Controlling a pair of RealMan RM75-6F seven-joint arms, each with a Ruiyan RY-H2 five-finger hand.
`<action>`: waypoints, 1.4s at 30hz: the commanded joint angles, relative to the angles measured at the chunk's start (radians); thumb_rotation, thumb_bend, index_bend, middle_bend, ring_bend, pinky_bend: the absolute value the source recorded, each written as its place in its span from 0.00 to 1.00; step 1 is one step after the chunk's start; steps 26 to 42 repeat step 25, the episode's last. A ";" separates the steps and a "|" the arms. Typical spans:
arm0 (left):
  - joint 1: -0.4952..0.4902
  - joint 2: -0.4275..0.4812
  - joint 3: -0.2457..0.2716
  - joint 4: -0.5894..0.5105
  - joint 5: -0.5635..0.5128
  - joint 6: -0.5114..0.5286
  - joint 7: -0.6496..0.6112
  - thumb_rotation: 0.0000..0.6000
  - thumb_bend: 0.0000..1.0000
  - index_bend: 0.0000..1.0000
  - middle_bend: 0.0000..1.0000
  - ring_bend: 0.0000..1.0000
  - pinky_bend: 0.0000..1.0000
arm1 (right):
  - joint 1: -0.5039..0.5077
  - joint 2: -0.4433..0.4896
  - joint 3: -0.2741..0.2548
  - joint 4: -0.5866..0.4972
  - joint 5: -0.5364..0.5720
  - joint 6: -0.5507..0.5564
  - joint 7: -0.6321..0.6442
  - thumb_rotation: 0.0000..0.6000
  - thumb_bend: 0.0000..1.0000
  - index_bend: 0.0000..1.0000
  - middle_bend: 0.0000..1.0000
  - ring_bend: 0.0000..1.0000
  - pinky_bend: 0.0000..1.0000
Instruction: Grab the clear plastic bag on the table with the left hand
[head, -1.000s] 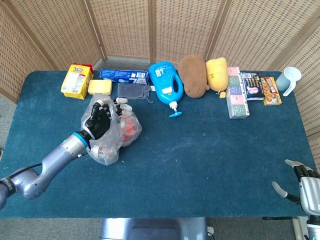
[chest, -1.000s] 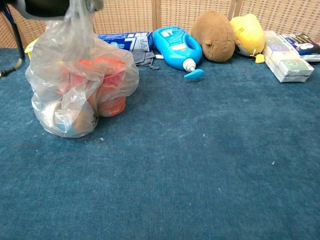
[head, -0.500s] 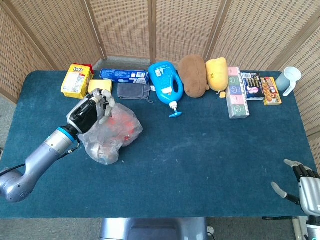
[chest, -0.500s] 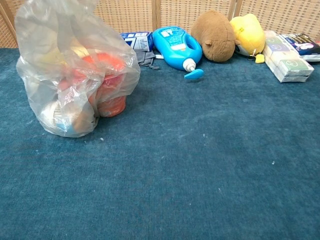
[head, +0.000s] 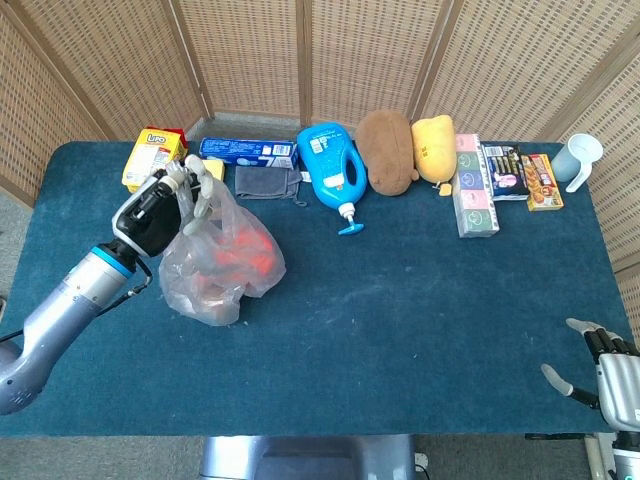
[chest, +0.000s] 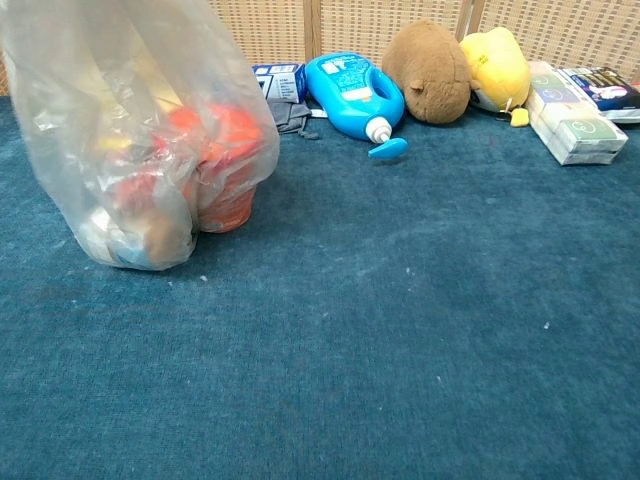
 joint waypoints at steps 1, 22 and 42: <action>-0.003 0.029 -0.031 -0.013 -0.009 -0.002 -0.015 0.56 0.77 0.50 0.60 0.70 0.84 | 0.001 -0.001 0.001 0.002 -0.001 0.000 0.003 0.00 0.20 0.24 0.31 0.35 0.40; -0.154 0.025 -0.141 0.020 -0.163 -0.110 0.041 0.57 0.76 0.50 0.60 0.70 0.84 | -0.004 -0.011 0.008 0.028 0.018 -0.005 0.035 0.00 0.20 0.25 0.31 0.35 0.40; -0.165 0.016 -0.150 0.025 -0.176 -0.119 0.059 0.58 0.76 0.50 0.60 0.70 0.84 | -0.003 -0.011 0.009 0.030 0.022 -0.010 0.035 0.00 0.20 0.25 0.31 0.35 0.40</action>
